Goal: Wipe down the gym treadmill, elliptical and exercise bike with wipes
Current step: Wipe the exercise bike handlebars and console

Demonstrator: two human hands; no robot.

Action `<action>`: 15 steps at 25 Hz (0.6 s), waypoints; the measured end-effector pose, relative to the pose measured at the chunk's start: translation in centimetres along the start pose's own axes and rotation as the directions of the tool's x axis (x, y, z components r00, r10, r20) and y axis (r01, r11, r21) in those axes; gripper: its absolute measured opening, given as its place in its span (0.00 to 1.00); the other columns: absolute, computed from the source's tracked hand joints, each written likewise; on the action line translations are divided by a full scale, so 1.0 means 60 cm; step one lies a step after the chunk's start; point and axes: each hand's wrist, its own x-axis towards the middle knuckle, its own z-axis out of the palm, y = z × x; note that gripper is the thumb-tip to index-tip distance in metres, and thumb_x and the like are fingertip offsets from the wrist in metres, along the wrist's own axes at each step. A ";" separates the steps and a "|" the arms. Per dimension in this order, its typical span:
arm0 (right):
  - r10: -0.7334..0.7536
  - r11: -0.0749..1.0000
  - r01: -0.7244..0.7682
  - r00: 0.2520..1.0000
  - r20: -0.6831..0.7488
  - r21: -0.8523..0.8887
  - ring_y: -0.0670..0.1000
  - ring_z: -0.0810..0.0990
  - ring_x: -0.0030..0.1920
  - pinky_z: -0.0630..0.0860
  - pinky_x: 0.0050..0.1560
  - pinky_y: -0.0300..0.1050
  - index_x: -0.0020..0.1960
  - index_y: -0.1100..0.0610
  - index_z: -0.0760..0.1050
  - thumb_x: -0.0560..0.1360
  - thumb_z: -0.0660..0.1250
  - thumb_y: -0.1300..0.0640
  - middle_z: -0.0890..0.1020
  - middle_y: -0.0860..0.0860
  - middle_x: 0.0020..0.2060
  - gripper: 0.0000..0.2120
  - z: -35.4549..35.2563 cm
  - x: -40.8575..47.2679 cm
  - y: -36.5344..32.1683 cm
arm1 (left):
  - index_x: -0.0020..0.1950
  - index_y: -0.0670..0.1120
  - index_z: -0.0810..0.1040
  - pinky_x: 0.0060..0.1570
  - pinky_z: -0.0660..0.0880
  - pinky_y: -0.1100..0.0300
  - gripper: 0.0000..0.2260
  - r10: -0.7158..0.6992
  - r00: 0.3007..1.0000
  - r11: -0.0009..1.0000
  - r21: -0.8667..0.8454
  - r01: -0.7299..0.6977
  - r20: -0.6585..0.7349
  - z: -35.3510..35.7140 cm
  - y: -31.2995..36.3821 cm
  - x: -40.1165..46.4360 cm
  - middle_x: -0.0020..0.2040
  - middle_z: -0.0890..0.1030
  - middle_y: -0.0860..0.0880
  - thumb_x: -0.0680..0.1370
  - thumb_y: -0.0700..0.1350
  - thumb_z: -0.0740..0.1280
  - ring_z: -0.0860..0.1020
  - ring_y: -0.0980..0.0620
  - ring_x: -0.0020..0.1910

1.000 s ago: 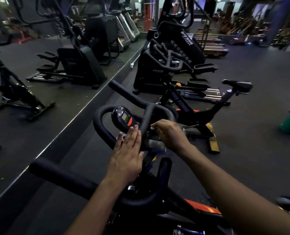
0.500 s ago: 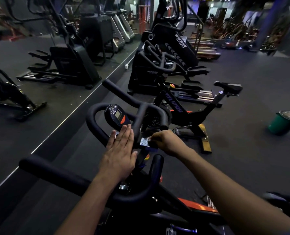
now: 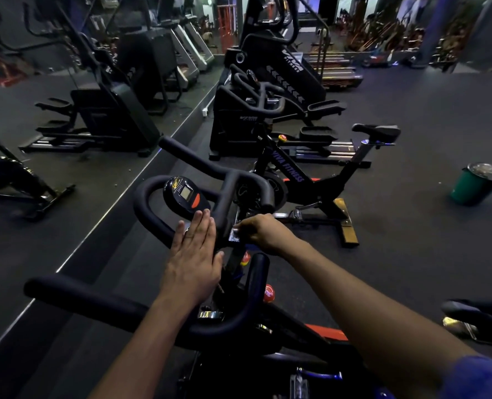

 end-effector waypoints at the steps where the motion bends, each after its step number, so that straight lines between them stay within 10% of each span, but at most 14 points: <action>1: 0.011 1.000 -0.011 1.000 -0.015 0.023 0.55 0.84 0.50 0.79 0.52 0.49 0.53 0.57 0.84 0.79 0.68 0.52 0.87 0.52 0.46 0.10 -0.007 -0.011 0.011 | 0.80 0.38 0.61 0.79 0.38 0.47 0.33 -0.001 1.000 1.000 -0.005 0.001 -0.009 0.000 -0.001 -0.001 0.82 0.57 0.43 0.79 0.54 0.53 0.48 0.51 0.82; 9: -0.089 0.996 0.089 0.961 -0.263 -0.012 0.51 0.82 0.47 0.72 0.46 0.41 0.51 0.52 0.86 0.75 0.74 0.55 0.87 0.49 0.45 0.05 -0.039 -0.045 0.038 | 0.80 0.38 0.62 0.80 0.38 0.49 0.31 -0.017 0.999 0.999 -0.030 0.017 -0.029 0.003 -0.001 0.000 0.82 0.59 0.44 0.79 0.53 0.54 0.51 0.52 0.81; 15: -0.171 0.985 0.169 0.983 -0.064 -0.036 0.57 0.82 0.45 0.73 0.43 0.46 0.45 0.61 0.82 0.70 0.73 0.63 0.83 0.56 0.42 0.04 -0.001 0.012 -0.017 | 0.81 0.39 0.59 0.80 0.37 0.50 0.31 -0.017 1.000 0.999 -0.029 0.017 -0.004 -0.002 -0.001 -0.006 0.83 0.56 0.44 0.80 0.53 0.52 0.48 0.53 0.82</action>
